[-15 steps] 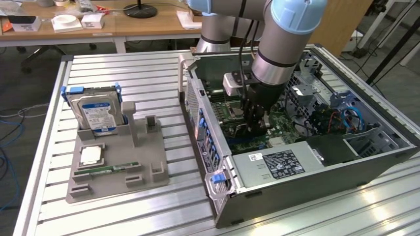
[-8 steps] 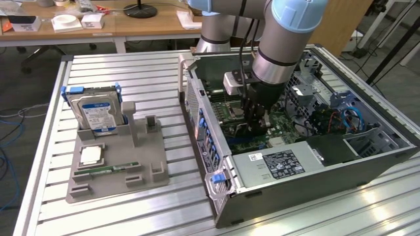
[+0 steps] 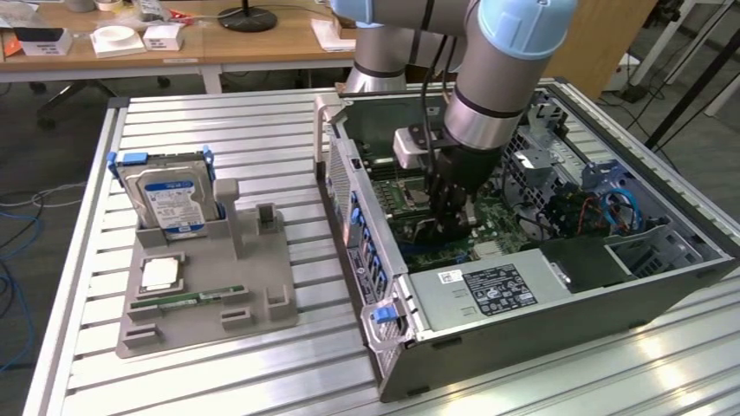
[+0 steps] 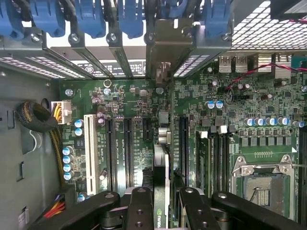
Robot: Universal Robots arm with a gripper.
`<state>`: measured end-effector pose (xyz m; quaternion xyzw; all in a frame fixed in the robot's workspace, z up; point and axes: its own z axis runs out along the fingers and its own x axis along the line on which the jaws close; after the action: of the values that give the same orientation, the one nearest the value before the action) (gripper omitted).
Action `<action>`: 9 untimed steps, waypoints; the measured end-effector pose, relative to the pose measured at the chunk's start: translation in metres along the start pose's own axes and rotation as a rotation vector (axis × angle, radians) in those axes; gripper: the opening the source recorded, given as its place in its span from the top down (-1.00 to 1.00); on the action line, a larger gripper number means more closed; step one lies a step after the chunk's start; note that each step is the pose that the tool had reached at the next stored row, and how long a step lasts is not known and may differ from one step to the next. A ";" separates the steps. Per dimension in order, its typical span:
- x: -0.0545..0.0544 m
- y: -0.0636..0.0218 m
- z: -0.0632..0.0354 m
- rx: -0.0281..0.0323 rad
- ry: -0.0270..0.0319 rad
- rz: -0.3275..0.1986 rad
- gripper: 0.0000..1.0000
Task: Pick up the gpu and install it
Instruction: 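Insert the gpu into the slot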
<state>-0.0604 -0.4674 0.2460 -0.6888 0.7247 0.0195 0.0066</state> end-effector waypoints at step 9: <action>-0.001 -0.0001 -0.0012 0.0012 -0.0033 0.000 0.48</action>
<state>-0.0603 -0.4665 0.2472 -0.6888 0.7247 0.0202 0.0082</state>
